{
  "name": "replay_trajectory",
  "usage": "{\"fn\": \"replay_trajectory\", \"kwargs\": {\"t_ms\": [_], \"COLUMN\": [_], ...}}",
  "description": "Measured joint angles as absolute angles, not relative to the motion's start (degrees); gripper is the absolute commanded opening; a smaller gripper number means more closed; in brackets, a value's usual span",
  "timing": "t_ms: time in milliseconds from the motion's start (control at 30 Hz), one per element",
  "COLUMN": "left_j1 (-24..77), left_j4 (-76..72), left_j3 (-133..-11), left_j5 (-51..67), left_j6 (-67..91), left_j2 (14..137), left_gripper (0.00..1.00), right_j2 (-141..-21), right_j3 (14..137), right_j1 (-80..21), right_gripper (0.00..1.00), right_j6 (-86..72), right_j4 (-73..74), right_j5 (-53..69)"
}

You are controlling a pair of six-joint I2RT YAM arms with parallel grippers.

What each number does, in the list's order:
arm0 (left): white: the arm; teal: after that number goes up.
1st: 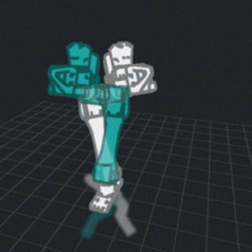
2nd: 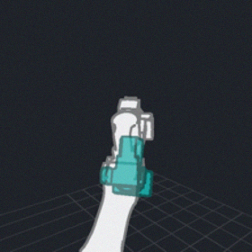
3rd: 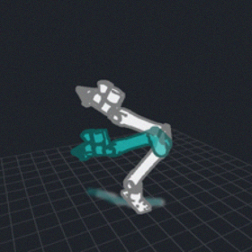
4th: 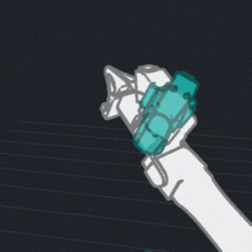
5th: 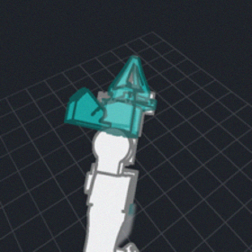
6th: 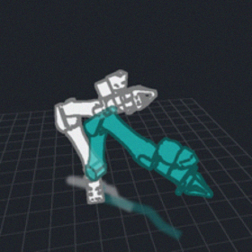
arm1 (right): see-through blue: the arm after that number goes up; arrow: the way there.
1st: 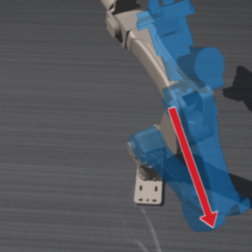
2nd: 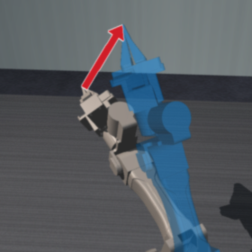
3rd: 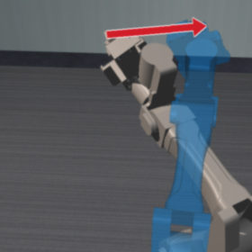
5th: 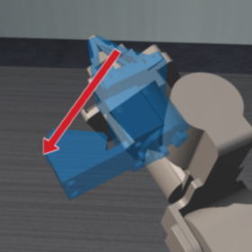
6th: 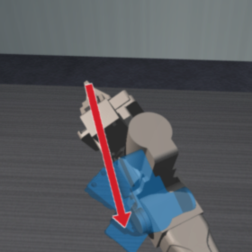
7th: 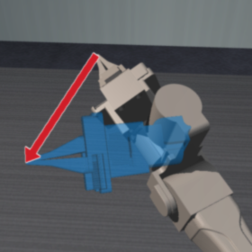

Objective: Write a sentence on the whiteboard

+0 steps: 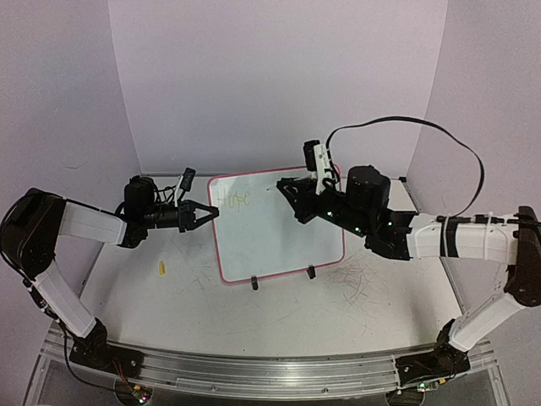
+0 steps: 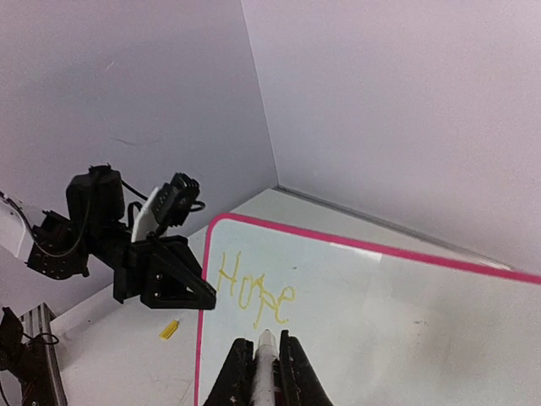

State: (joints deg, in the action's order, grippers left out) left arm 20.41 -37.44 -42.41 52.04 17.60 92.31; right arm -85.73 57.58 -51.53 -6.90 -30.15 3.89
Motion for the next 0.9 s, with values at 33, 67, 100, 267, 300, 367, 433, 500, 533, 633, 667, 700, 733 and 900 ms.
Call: {"fn": "replay_trajectory", "kwargs": {"t_ms": [33,67,100,267,300,367,433,500,533,633,667,700,733,900], "left_j1": [20.5,20.5,20.6,21.2,21.3,21.5,21.6,21.9,22.0,22.3,22.4,22.4,22.5,22.5], "left_j4": [-37.4,-37.4,-37.4,-36.1,-36.0,-36.0,-36.0,-36.0,-36.0,-36.0,-36.0,-35.9,-35.9,-35.6], "left_j3": [-42.4,-42.4,-42.4,-42.3,-42.2,-42.0,-41.6,-41.2,-41.0,-39.9,-39.6,-39.3,-39.1,-38.9], "left_j5": [51.8,51.6,51.2,49.3,48.9,48.1,47.4,46.6,46.1,44.4,43.7,43.1,42.6,41.8], "left_j6": [17.7,17.8,17.9,18.1,18.1,18.3,18.4,18.6,18.8,19.6,19.8,20.0,20.1,20.4], "left_j2": [92.3,92.2,92.1,90.8,90.6,90.4,90.1,89.6,89.3,88.0,87.6,87.2,86.8,86.4], "left_gripper": [0.0,0.0,0.0,0.0,0.0,0.0,0.0,0.0,0.0,0.0,0.0,0.0,0.0,0.0], "right_j2": [-85.0,-84.8,-85.0,-87.4,-87.8,-88.4,-88.5,-88.5,-88.5,-88.5,-88.5,-88.5,-88.5,-88.8], "right_j3": [57.6,57.9,58.5,60.4,60.7,60.9,60.9,60.9,60.9,60.9,60.9,60.9,60.9,61.2], "right_j1": [-51.5,-51.5,-51.5,-51.5,-51.5,-51.5,-51.4,-51.3,-51.3,-51.1,-51.1,-51.1,-51.1,-51.2], "right_gripper": [0.0,0.0,0.0,0.0,0.0,0.0,0.0,0.0,0.0,0.0,0.0,0.0,0.0,0.0], "right_j6": [-5.7,-4.4,-3.0,2.6,2.9,3.3,3.2,3.2,3.3,4.1,4.6,5.0,5.5,6.8], "right_j4": [-30.3,-30.2,-29.7,-27.0,-26.6,-25.8,-25.1,-24.7,-24.3,-22.6,-22.1,-21.9,-21.7,-21.2], "right_j5": [3.9,4.0,3.9,1.6,0.7,-1.0,-1.9,-2.2,-2.1,-2.0,-2.0,-2.0,-1.9,-0.9]}}
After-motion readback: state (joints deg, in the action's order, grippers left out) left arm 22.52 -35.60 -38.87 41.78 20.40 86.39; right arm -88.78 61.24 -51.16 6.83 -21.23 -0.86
